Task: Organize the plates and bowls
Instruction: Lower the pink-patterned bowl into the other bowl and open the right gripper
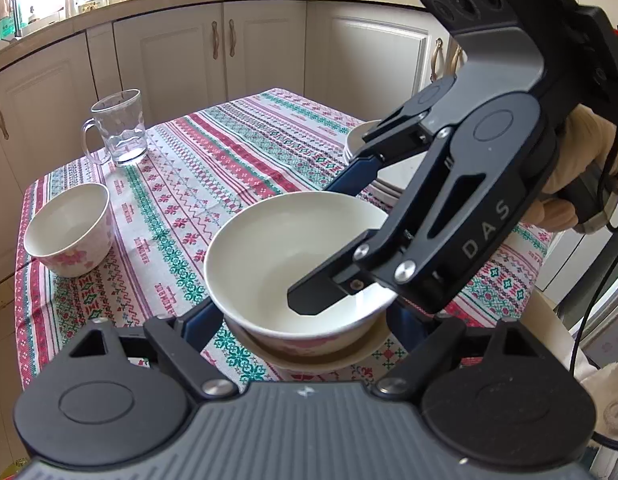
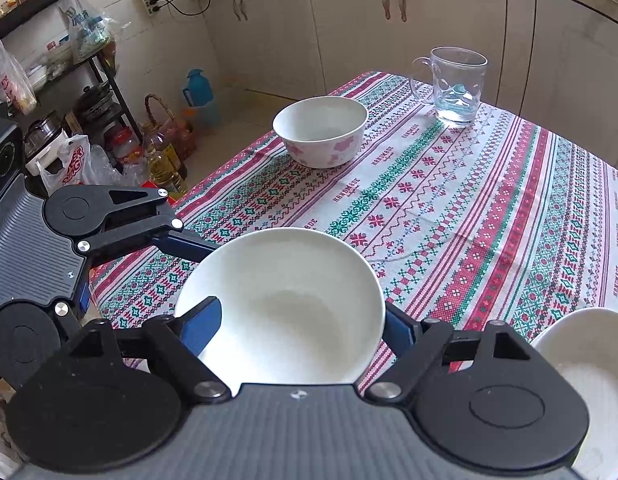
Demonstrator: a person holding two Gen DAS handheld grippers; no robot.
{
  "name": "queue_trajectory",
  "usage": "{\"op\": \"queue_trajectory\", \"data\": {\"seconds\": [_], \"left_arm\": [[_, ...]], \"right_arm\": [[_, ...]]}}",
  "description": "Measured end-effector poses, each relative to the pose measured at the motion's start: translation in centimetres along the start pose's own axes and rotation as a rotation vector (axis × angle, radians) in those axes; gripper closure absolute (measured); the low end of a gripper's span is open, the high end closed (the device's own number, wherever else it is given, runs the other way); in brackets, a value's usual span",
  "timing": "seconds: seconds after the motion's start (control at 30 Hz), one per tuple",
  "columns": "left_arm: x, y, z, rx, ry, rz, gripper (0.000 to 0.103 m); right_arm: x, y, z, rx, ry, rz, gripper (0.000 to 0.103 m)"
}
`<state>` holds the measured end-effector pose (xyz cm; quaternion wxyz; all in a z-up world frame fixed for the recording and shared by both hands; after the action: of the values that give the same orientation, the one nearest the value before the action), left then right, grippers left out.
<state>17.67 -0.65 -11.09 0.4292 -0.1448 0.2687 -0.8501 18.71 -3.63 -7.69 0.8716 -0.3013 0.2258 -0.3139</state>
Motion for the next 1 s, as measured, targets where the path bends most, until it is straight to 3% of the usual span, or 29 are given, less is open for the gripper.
{"op": "queue_trajectory", "data": {"seconds": [0.57,0.7,1.0], "left_arm": [[0.0,0.2,-0.1,-0.010,-0.005,-0.006,0.013],[0.0,-0.3,0.0,0.007,0.025,0.016,0.006],[0.0,-2.4,-0.1,0.031,0.036,0.030,0.006]], "right_arm": [[-0.2,-0.2,-0.1,0.006,-0.016,-0.006,0.014],[-0.5,-0.3,-0.2,0.012,-0.026,0.001,0.003],[-0.8,-1.3,-0.1,0.033,-0.058,-0.036,0.000]]}}
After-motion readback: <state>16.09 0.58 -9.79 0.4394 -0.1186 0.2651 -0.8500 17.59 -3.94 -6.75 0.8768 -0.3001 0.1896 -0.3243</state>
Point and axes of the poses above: each gripper's, at about its wrist camera, not at the fingertips, and y roughly the way its jaws point, x to its right, z to its top, the point moved 9 cm from there along y, roughly the way its jaws point, and after that the axes turned 8 degrees about x, right-handed, at the moved point
